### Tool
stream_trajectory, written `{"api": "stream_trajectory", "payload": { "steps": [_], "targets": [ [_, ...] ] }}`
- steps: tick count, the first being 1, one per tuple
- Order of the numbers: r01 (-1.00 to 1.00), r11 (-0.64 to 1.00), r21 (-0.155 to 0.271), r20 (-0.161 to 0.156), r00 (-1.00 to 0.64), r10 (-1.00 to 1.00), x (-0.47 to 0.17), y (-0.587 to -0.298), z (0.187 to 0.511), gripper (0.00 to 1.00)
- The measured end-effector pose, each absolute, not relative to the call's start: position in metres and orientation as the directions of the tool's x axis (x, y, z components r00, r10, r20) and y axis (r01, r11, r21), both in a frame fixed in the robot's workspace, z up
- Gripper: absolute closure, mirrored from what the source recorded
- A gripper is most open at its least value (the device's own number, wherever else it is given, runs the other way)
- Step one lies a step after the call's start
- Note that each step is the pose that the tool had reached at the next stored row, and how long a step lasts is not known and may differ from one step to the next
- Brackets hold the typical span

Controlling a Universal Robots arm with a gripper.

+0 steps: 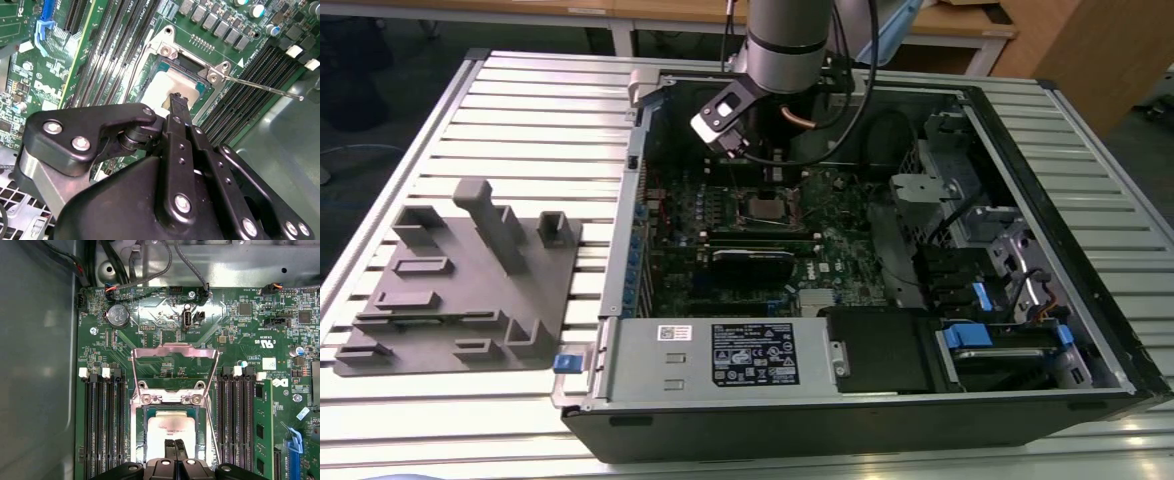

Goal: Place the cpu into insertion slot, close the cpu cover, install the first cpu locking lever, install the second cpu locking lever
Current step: 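Place the cpu into insertion slot, then close the cpu cover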

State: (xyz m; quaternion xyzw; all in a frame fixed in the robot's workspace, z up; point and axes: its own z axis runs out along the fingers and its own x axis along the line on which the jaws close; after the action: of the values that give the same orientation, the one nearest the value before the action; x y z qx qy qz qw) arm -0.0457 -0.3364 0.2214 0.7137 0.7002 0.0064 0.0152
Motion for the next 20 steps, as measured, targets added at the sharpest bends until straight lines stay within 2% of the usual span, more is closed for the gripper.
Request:
{"api": "stream_trajectory", "payload": {
  "steps": [14, 20],
  "targets": [
    [0.999, -0.019, 0.031, -0.012, 0.019, 1.000, -0.0455, -0.3363, 0.2191, 0.89],
    [0.999, -0.019, 0.029, -0.012, 0.019, 1.000, -0.0456, -0.3363, 0.2282, 0.89]
  ]
}}
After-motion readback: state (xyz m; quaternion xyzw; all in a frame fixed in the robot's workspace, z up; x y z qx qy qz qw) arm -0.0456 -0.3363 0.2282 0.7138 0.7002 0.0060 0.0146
